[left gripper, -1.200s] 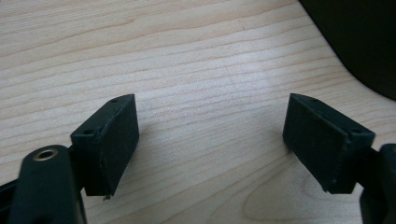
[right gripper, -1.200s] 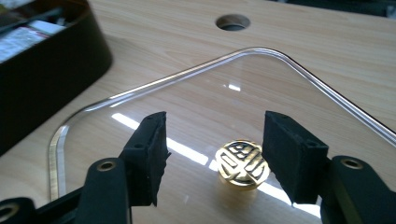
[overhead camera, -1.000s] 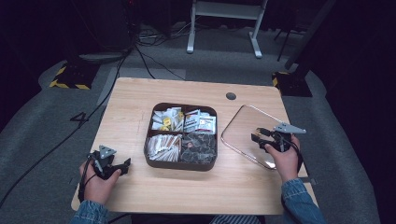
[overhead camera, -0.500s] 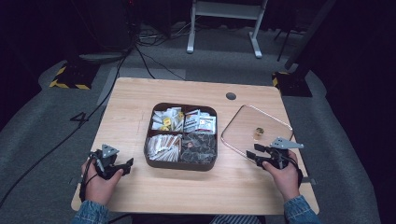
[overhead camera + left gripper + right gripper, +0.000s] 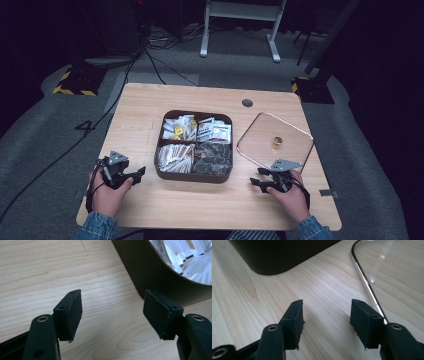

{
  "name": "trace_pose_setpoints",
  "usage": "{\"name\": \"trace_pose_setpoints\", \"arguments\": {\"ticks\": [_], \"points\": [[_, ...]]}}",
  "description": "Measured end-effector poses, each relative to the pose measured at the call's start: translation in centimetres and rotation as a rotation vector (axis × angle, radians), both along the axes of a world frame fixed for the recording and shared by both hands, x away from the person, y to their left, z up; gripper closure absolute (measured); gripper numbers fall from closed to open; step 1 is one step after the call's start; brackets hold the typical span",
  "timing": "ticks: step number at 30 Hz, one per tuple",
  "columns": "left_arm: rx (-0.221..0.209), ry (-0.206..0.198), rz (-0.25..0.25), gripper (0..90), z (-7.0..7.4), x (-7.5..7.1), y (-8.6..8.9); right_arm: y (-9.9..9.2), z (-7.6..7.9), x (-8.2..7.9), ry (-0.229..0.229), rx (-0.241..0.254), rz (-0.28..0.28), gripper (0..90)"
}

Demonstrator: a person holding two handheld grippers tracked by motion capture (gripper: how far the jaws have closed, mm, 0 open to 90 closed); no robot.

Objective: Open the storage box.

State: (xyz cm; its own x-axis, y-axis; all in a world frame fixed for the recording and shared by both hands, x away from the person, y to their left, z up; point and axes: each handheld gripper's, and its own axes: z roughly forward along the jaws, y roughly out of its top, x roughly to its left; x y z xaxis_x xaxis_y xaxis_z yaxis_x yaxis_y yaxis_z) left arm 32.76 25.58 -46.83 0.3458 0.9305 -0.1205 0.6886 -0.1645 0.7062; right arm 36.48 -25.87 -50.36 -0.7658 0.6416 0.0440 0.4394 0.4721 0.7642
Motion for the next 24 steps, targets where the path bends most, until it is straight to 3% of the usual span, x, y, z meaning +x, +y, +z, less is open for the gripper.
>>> {"name": "trace_pose_setpoints", "arguments": {"ticks": [11, 24], "points": [[-0.054, -0.04, -0.008, 32.5, 1.3, 0.0, -0.4, 0.5, 0.0, -0.3, -0.03, -0.034, 0.027, 42.4], [-0.08, -0.144, -0.045, 32.0, 4.1, 0.7, -2.1, 0.5, -0.1, -0.3, -0.031, -0.034, 0.027, 42.4]]}}
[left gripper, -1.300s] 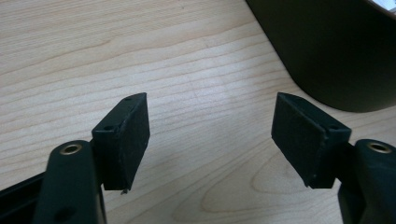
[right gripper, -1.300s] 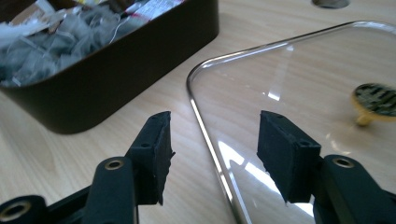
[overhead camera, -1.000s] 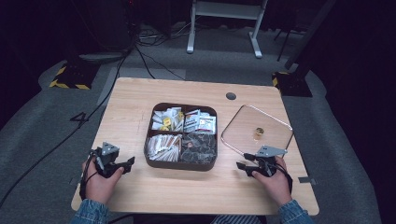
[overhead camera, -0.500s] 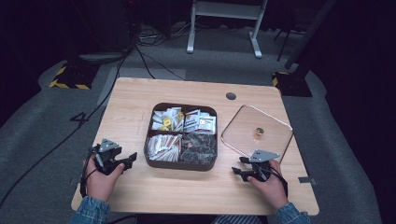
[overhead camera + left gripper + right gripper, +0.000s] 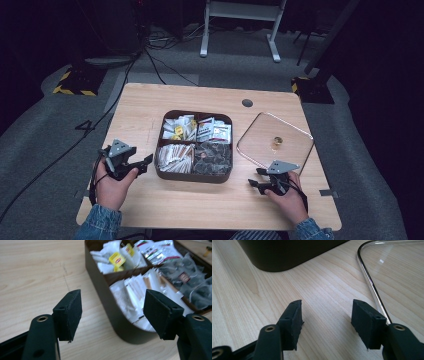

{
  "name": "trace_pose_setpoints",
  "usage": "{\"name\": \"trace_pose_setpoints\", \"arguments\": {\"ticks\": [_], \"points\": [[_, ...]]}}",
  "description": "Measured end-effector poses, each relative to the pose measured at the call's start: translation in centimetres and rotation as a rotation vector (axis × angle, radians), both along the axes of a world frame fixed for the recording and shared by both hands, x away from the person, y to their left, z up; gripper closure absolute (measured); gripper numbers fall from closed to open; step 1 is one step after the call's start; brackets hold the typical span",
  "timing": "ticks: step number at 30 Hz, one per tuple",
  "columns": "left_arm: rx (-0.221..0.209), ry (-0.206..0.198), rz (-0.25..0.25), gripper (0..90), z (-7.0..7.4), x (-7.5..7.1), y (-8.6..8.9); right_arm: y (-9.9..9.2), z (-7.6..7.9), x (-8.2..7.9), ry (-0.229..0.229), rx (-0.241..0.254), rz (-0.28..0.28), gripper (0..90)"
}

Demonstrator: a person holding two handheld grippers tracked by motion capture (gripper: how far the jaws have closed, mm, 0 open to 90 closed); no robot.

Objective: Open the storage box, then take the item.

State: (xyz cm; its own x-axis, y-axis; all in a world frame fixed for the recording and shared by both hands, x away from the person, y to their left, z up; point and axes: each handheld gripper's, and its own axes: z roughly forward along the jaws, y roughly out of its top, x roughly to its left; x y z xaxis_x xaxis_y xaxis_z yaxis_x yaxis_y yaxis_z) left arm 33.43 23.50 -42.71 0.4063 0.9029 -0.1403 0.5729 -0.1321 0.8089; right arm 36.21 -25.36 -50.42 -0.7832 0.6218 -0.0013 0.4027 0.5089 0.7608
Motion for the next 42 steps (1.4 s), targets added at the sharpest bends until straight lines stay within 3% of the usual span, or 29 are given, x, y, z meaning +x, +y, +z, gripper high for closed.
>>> {"name": "trace_pose_setpoints", "arguments": {"ticks": [6, 8, 11, 14, 19, 25, 27, 30, 32, 38, 40, 42], "points": [[-0.028, -0.066, 0.001, 34.2, 0.6, -0.1, -1.2, 0.0, 0.0, 0.0, 0.001, 0.001, 0.0, 42.5], [0.002, -0.089, -0.023, 38.7, 0.5, 0.1, -1.9, 0.0, 0.0, 0.0, 0.001, 0.001, 0.0, 42.5], [0.017, -0.09, -0.009, 39.1, 0.5, 0.4, -2.5, 0.0, 0.0, 0.0, 0.001, 0.001, 0.0, 42.4], [0.024, -0.074, -0.007, 39.8, 0.4, 0.9, -3.1, 0.0, 0.0, 0.0, 0.001, 0.001, 0.0, 42.4], [0.02, -0.007, 0.004, 46.6, -0.3, 1.9, -4.5, 0.0, 0.0, 0.0, 0.001, 0.001, 0.0, 42.5], [0.114, 0.061, 0.009, 51.7, -1.5, 3.1, -5.7, 0.0, 0.0, 0.0, 0.001, 0.001, 0.0, 42.4], [0.123, 0.063, 0.01, 53.3, -1.8, 3.4, -5.9, 0.0, 0.0, 0.0, 0.001, 0.001, 0.0, 42.4], [0.194, 0.049, 0.0, 51.3, -2.0, 3.4, -6.8, 0.0, 0.0, 0.0, 0.001, 0.001, 0.0, 42.5], [0.221, 0.063, 0.002, 52.7, -2.2, 3.6, -7.2, 0.0, 0.0, 0.0, 0.001, 0.001, 0.0, 42.4], [0.252, 0.082, 0.019, 66.8, -2.6, 4.1, -7.2, 0.0, 0.0, 0.0, 0.001, 0.0, 0.0, 42.5], [0.255, 0.087, 0.018, 67.9, -2.8, 4.2, -7.3, 0.0, 0.0, 0.0, 0.001, 0.0, 0.0, 42.5], [0.292, 0.076, 0.019, 68.3, -2.8, 4.3, -7.5, 0.0, 0.0, 0.0, 0.001, 0.001, 0.0, 42.4]]}}
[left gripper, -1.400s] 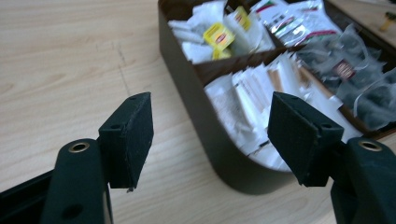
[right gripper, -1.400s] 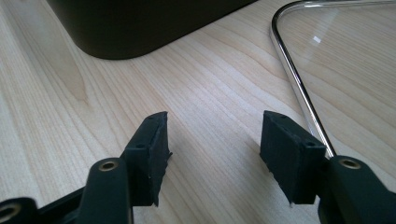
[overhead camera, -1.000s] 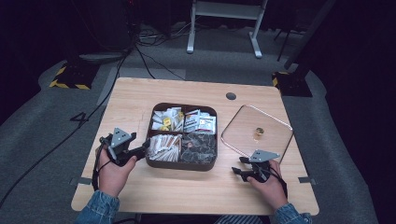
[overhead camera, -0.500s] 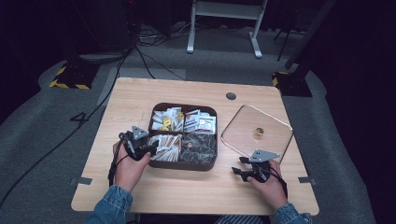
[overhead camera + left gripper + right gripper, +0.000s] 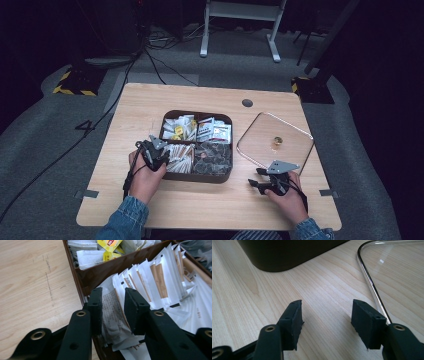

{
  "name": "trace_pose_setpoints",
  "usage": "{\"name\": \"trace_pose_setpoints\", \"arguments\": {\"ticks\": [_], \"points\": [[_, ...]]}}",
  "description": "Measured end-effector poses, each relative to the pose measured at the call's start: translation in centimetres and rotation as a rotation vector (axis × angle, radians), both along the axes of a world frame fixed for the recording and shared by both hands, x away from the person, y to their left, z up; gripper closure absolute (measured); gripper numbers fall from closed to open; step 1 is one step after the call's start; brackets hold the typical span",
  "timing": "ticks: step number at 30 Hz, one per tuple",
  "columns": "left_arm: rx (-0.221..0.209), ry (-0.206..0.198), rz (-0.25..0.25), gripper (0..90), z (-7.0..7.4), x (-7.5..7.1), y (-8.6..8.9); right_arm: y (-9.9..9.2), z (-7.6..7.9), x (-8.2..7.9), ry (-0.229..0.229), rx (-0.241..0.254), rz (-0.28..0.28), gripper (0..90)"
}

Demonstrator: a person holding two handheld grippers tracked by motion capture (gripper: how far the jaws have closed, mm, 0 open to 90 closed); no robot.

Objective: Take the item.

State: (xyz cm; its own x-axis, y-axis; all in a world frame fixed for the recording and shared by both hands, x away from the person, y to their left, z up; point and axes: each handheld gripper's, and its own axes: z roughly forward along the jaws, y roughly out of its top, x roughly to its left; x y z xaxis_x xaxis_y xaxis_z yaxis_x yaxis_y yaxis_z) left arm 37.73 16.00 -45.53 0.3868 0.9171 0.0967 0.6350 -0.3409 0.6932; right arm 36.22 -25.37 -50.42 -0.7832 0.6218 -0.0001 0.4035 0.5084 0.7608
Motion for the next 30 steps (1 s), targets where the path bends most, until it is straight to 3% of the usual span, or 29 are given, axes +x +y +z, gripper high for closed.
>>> {"name": "trace_pose_setpoints", "arguments": {"ticks": [4, 11, 13, 18, 22, 30], "points": [[0.034, 0.034, 0.005, 73.1, -0.1, 0.3, -0.2, 0.0, 0.0, 0.0, 0.0, 0.0, 0.0, 42.5], [0.105, 0.052, -0.011, 74.3, 0.0, 0.6, -0.7, 0.0, 0.0, 0.0, -0.001, 0.0, 0.0, 42.5], [0.078, 0.097, -0.026, 84.0, -0.1, 0.7, -0.6, 0.0, 0.0, 0.0, -0.001, -0.001, 0.0, 42.5], [0.009, 0.103, -0.028, 89.5, -0.3, 0.9, 0.1, 0.0, 0.0, 0.0, -0.001, 0.0, 0.0, 42.5], [-0.021, 0.085, -0.03, 90.0, 0.0, 0.7, 0.6, 0.0, 0.0, 0.0, 0.0, 0.0, 0.0, 42.5], [-0.138, 0.044, -0.059, 90.0, 1.6, 0.0, 1.7, 0.0, 0.0, 0.0, 0.0, 0.0, 0.0, 42.5]]}}
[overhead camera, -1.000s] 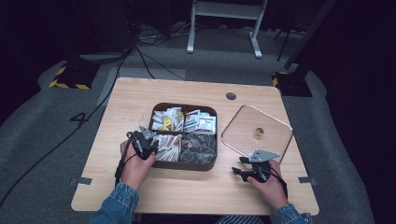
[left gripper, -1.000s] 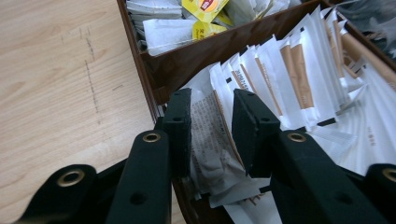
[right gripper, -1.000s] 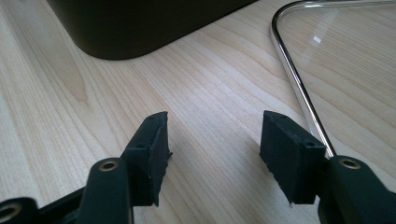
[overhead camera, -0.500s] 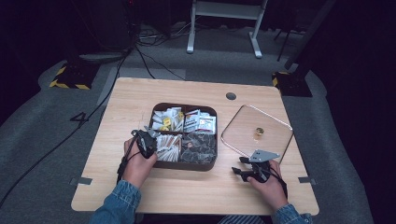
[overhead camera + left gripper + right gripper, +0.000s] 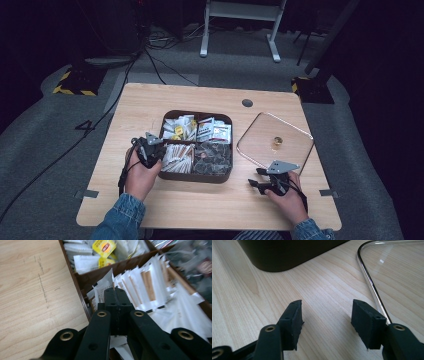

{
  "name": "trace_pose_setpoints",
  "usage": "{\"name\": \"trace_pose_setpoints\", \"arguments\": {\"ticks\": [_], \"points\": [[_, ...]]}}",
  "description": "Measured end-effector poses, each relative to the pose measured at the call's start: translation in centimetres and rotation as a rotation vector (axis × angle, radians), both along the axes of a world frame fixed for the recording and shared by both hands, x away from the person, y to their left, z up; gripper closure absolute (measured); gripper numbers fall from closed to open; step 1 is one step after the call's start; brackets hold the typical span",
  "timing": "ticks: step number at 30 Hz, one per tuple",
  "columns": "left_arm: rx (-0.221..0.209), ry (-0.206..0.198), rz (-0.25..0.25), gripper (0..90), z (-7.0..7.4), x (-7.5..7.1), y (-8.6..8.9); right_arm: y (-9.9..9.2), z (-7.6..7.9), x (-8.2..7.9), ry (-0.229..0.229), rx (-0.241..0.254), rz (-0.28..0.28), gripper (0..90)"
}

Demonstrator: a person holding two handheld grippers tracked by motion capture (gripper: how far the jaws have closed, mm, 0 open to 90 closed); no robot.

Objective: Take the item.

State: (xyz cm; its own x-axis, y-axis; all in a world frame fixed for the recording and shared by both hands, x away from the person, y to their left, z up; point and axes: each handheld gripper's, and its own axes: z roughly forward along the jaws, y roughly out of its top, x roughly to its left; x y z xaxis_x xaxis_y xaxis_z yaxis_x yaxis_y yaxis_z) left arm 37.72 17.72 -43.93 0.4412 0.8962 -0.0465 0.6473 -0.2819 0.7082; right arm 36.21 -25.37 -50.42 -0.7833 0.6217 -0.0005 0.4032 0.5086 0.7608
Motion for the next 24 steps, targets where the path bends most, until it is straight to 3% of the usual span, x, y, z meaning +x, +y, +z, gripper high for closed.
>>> {"name": "trace_pose_setpoints", "arguments": {"ticks": [6, 13, 20, 24], "points": [[-0.098, -0.024, -0.016, 89.9, 1.1, -0.8, 1.1, 0.0, 0.0, 0.0, 0.001, 0.0, 0.0, 42.5], [-0.198, -0.087, -0.018, 90.0, 2.2, -1.7, 2.5, 0.0, 0.0, 0.0, 0.002, 0.001, 0.0, 42.5], [-0.246, -0.128, -0.019, 89.9, 3.3, -2.3, 3.7, 0.0, 0.0, 0.0, 0.002, 0.001, 0.0, 42.5], [-0.229, -0.144, 0.0, 89.9, 3.6, -2.4, 4.4, 0.0, 0.0, 0.0, 0.002, 0.001, 0.0, 42.5]]}}
